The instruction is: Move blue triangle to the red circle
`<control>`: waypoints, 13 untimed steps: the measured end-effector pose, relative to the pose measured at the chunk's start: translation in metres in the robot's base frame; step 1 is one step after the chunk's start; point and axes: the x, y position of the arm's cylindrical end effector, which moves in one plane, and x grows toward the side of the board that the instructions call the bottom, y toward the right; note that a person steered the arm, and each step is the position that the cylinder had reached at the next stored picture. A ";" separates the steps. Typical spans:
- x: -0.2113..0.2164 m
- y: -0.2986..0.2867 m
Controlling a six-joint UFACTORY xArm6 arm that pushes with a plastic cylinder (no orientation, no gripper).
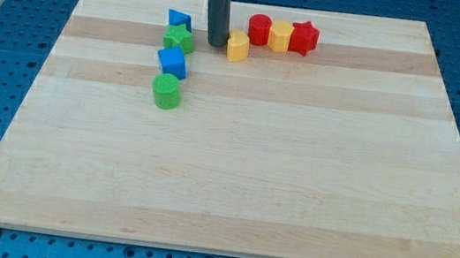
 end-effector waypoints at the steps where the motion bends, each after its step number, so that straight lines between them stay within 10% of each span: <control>1: -0.025 -0.028; 6: -0.074 -0.084; 10: -0.018 -0.129; 13: -0.018 -0.006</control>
